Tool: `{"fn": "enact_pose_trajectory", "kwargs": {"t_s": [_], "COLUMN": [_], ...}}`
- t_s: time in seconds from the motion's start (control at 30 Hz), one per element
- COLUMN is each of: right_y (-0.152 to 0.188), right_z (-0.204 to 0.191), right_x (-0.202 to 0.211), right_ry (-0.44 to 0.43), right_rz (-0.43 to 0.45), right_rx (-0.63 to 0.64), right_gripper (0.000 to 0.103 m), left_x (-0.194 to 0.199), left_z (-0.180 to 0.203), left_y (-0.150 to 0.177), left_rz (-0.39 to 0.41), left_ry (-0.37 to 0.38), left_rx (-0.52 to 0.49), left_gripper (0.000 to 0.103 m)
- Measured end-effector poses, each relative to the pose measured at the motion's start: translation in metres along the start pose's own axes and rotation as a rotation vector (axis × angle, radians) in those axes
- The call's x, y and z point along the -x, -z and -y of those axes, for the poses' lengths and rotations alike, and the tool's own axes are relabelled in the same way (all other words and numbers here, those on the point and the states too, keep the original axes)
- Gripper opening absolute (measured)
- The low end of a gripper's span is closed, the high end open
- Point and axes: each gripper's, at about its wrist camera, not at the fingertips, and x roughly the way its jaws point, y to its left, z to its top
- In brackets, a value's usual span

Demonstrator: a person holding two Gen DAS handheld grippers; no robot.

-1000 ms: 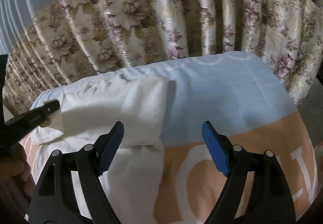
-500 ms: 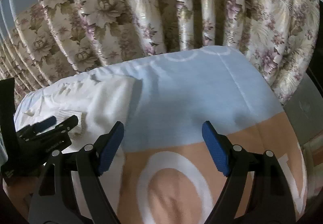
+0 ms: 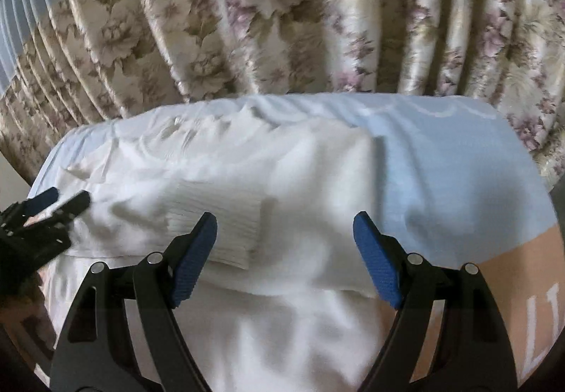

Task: Fold small clothes
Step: 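Grasp the folded sleeve cuff with the right gripper to adjust it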

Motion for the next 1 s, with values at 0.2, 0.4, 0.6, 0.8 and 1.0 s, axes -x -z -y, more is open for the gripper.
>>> {"fn": "enact_pose_trajectory", "kwargs": {"t_s": [0.2,0.4,0.6,0.8,1.0], "right_y": [0.000,0.001,-0.001,-0.006,-0.020], "right_z": [-0.021,-0.029,-0.017,-0.017,0.009], "right_x": [-0.032,-0.049,-0.040,-0.028,-0.018], "right_ry": [-0.003,-0.061,-0.074,-0.048,0.046], "right_rz": [-0.048,-0.068,-0.033,-0.003,0.035], "right_rx": [0.019,0.014,-0.016,0.019,-0.035], "right_gripper": [0.075,0.049,0.007,0.007,0.006], "left_x": [-0.020,-0.032,-0.034,-0.031,-0.029], "left_z": [-0.045,-0.056,-0.055,-0.051,-0.052], "left_y": [0.010,0.020,0.015,0.008,0.001], "left_rz": [-0.025,-0.038,-0.027,-0.010,0.004], "left_ry": [-0.050,-0.044,-0.032,-0.026,-0.040], "left_rx": [0.012,0.007,0.019,0.005,0.005], "left_gripper": [0.077,0.077,0.077,0.077,0.077]}}
